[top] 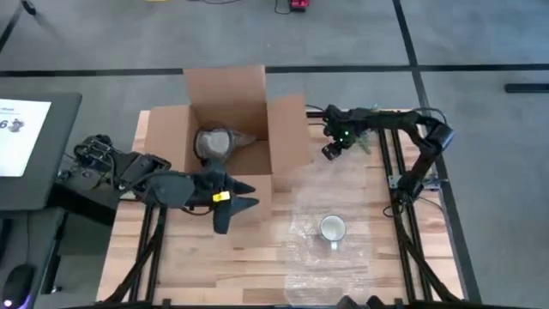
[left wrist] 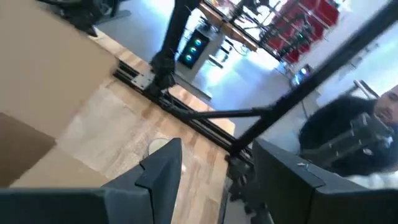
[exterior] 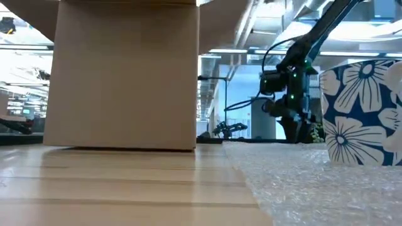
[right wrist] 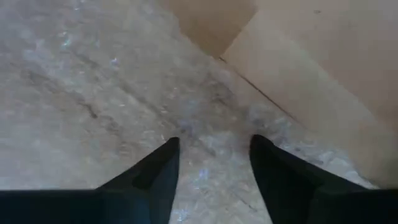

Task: Wrap mug
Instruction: Wrap the blue patterned mug with the bubble wrap

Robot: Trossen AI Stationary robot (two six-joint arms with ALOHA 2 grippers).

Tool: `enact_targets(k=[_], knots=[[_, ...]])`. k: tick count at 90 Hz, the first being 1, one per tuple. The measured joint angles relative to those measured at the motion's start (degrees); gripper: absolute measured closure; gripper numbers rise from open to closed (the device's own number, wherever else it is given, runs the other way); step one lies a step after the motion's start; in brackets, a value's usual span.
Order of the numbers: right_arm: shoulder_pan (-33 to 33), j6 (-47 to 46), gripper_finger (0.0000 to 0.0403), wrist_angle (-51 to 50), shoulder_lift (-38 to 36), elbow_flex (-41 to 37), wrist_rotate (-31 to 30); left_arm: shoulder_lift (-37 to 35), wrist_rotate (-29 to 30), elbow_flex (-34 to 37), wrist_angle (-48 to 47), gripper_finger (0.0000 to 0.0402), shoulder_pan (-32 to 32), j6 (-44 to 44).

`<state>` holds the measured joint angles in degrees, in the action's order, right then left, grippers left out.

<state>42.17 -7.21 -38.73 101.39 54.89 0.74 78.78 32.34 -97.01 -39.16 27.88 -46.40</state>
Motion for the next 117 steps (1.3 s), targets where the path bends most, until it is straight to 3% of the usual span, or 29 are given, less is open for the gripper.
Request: enact_targets(k=[20,35,48,67,83,99,117], knots=[[-2.55,0.14,0.0389,-1.52,-3.92,-0.46,-0.71,0.0,0.07,0.0,-0.5,0.0226,-0.25,0.24],[-6.12,-4.72,0.0397,-7.6,-14.76,-0.35,-2.9,0.0,0.07,0.0,-0.57,0.0226,-0.25,2.82],[-13.3,-13.28,0.0401,-12.13,-25.52,-0.43,-5.1,0.0,0.54,0.0,-1.64,0.0226,-0.25,4.79],[-31.78,-33.62,0.0402,-13.31,-38.73,-0.39,-8.18,0.0,1.59,0.0,-2.81,0.0226,-0.22,9.09],[-52.87,-52.45,0.0403,-11.66,-43.9,-0.39,-17.83,0.0,0.68,0.0,-6.11,0.0226,-0.04,13.26],[-70.16,-65.34,0.0403,-10.13,-43.12,3.02,-26.95,0.02,-1.02,0.02,-9.43,0.0226,0.73,15.89],[-80.18,-74.63,0.0403,-13.7,-37.29,9.84,-31.89,0.02,-2.54,0.0,-10.05,0.0226,1.13,20.29]])
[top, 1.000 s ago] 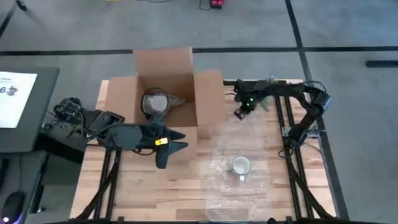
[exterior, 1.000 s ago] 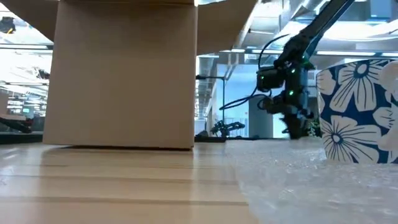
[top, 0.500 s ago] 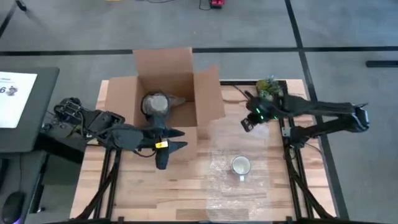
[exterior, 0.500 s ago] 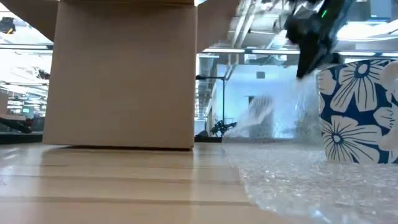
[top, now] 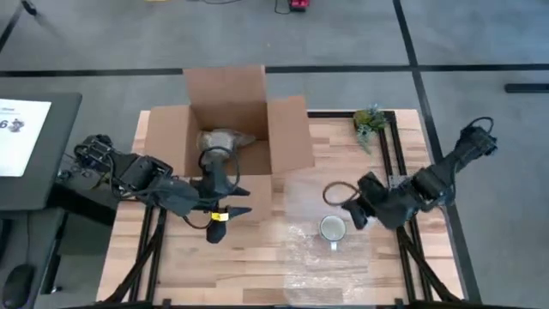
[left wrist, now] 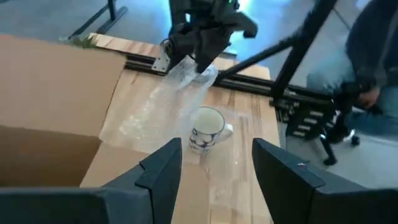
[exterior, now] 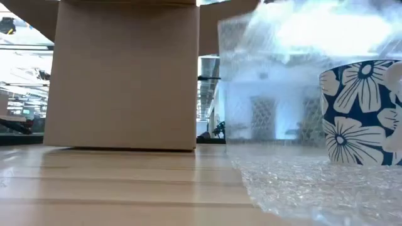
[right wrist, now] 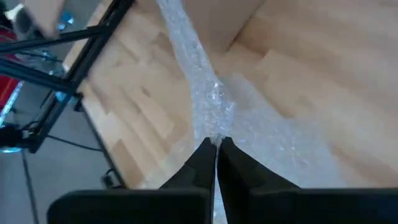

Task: Wrap mug
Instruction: Wrap the blue patterned mug with the bubble wrap

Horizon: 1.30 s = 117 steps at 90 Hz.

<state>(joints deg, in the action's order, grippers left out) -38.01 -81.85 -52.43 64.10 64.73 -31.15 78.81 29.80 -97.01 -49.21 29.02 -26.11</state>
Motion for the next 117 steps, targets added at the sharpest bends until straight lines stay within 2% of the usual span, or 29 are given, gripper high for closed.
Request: enact_targets(k=[29,44,85,93,102,117], knots=[[-5.82,0.45,0.0403,-2.86,9.27,11.34,-0.46,0.0,-0.91,0.02,0.02,0.0226,-0.02,-1.11],[-8.71,0.31,0.0403,-1.95,13.19,12.79,-0.11,0.0,-0.76,0.0,0.09,0.0226,-0.22,-2.58],[-13.81,-8.03,0.0398,-0.11,31.27,12.79,14.78,0.0,0.2,0.01,0.13,0.0226,-0.22,-5.2],[-14.07,-8.33,0.0376,0.17,33.13,12.79,18.74,0.0,0.2,0.02,0.13,0.0226,-0.22,-5.2],[-13.91,-8.06,0.0331,0.76,33.54,12.79,22.92,0.0,0.19,0.01,0.15,0.0226,-0.22,-5.2],[-12.99,-6.34,0.0246,0.86,28.76,12.79,24.05,0.02,0.18,0.02,0.13,0.0226,-0.22,-5.05]])
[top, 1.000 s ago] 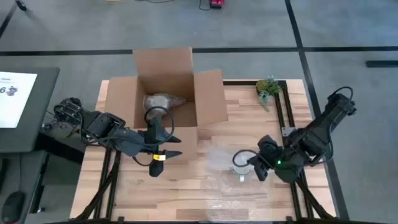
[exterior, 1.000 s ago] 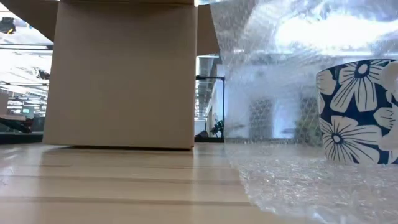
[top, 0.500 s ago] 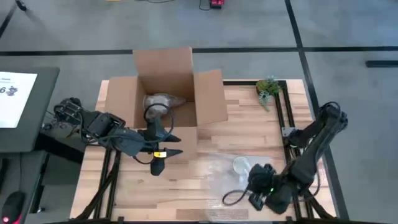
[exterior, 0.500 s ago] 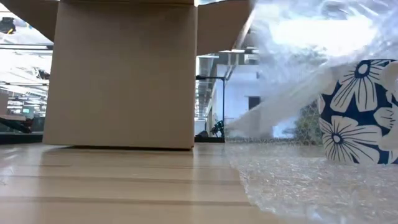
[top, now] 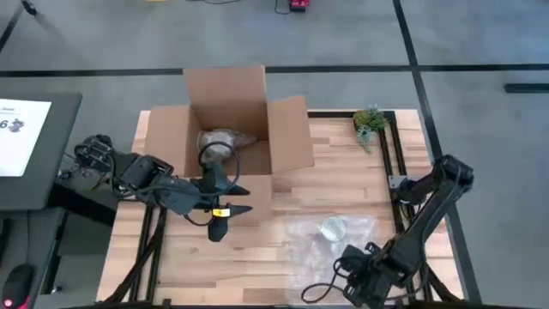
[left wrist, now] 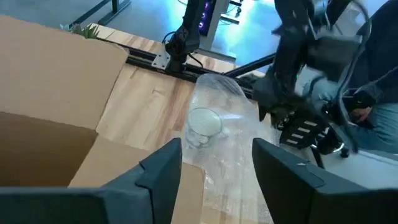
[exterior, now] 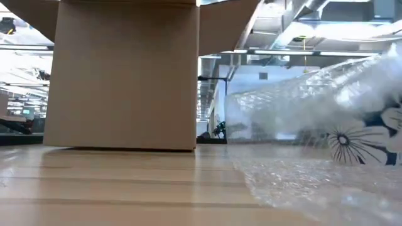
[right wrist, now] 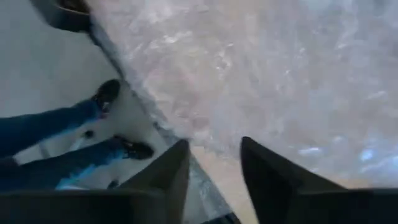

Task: Wrap mug
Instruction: Wrap the blue patterned mug with the bubble wrap

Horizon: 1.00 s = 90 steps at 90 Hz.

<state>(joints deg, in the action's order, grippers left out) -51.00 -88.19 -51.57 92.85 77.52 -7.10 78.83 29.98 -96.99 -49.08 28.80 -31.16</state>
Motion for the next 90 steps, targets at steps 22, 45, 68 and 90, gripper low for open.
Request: enact_targets(k=[22,45,68,90], knots=[[5.37,0.79,0.0212,1.23,-11.39,2.17,1.9,0.0,0.0,-0.02,0.02,0.0226,0.0,0.37],[15.97,11.47,0.0321,-11.76,-7.18,3.41,2.7,0.0,-0.02,0.0,0.0,0.0226,0.0,1.35],[23.83,18.37,0.0395,-15.98,2.71,3.39,2.87,0.0,-0.02,0.0,-0.13,0.0226,-0.02,1.38],[27.14,25.19,0.0402,-15.41,11.04,2.36,6.46,0.0,-0.02,-0.01,-0.24,0.0226,-0.01,1.38]])
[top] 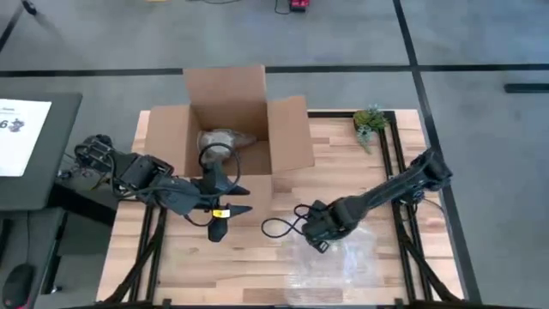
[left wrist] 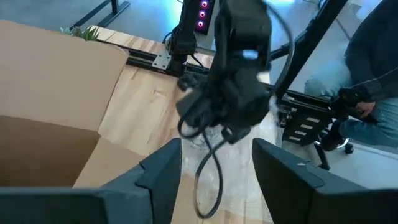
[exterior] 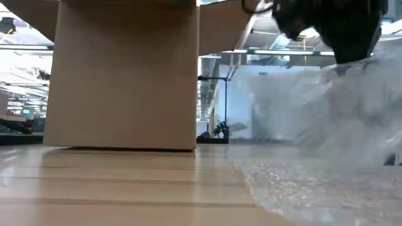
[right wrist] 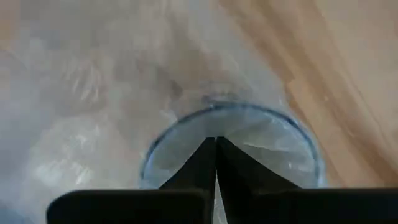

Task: Wrap mug
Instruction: Wrap the blue patterned mug with the bubble wrap

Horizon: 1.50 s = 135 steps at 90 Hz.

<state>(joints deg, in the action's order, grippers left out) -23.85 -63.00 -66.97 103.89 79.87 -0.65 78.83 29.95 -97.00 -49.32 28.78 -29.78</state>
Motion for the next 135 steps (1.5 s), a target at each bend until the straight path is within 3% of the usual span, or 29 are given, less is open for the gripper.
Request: enact_targets(k=[26,52,69,114,135], knots=[[0.43,1.86,0.0403,0.88,1.85,-0.99,0.81,0.0,-0.04,0.01,0.22,0.0226,-0.01,0.0],[0.3,0.22,0.0403,-4.2,-6.19,3.28,2.34,0.0,-0.04,0.01,0.28,0.0226,0.01,-0.17],[-0.73,-3.32,0.0403,-0.64,-9.68,2.57,2.25,0.0,-0.04,0.0,0.28,0.0226,0.01,-0.28],[2.4,1.37,0.0403,3.85,1.9,-4.17,1.7,0.0,-0.07,0.01,0.28,0.0226,0.01,-0.46],[3.12,3.56,0.0403,-0.88,0.34,-0.44,3.57,0.0,-0.07,0.01,0.33,0.0226,0.01,-0.65]])
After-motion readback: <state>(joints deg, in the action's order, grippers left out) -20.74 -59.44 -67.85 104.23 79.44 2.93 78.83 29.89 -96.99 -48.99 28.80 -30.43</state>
